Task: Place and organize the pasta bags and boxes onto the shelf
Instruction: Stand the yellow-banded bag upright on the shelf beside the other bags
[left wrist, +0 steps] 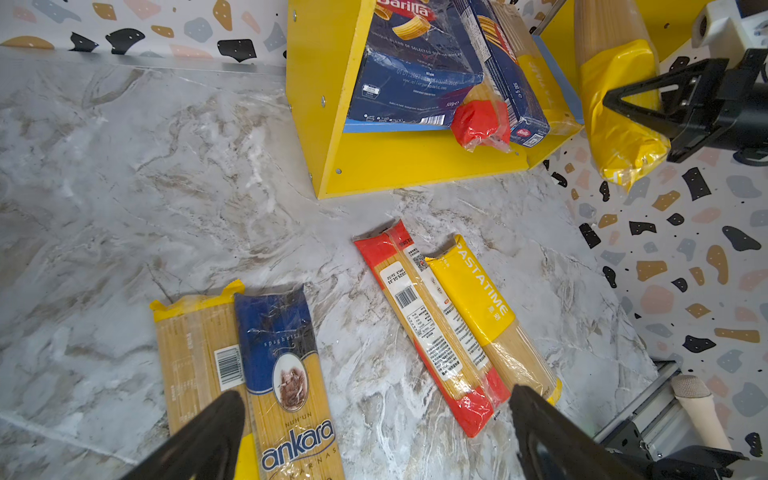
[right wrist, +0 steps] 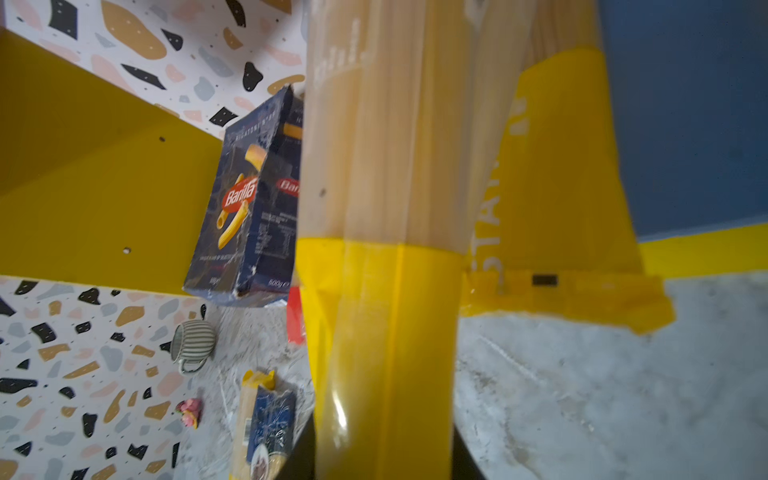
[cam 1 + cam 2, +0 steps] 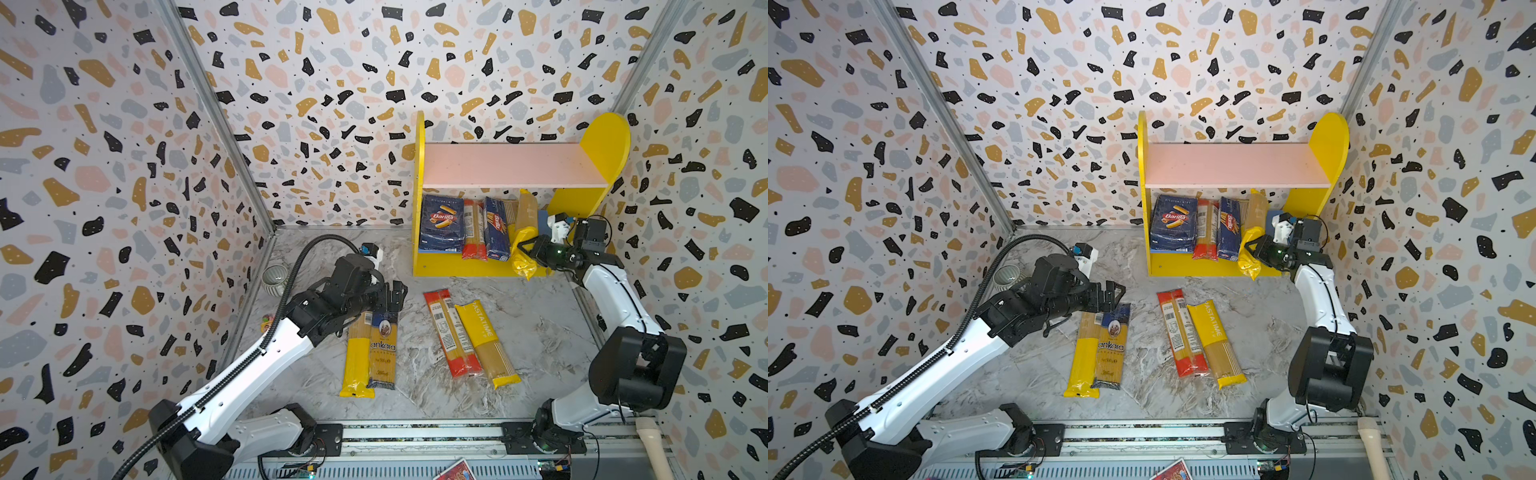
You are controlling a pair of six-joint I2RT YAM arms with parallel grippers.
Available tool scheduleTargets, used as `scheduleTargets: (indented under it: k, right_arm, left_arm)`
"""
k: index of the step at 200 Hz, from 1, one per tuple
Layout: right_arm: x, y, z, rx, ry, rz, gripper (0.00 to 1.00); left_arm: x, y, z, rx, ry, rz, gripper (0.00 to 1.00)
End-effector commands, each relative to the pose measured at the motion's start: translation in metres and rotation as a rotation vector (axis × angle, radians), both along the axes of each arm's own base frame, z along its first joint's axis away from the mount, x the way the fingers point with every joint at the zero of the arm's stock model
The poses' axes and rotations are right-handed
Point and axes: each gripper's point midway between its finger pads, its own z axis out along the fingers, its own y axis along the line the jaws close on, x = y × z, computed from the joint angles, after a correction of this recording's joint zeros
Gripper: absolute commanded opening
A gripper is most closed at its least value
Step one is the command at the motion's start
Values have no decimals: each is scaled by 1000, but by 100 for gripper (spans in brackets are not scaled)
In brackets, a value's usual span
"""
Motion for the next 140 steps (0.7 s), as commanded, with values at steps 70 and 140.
scheduleTargets:
  k: [70, 140]
  right_arm:
    - [81, -78, 28, -372, -111, -177, 17]
    - [90, -112, 16, -556, -42, -278, 19]
  left_arm:
    - [26, -28, -11, 12, 12, -47, 100]
    - [35, -38, -17, 6, 24, -55, 100]
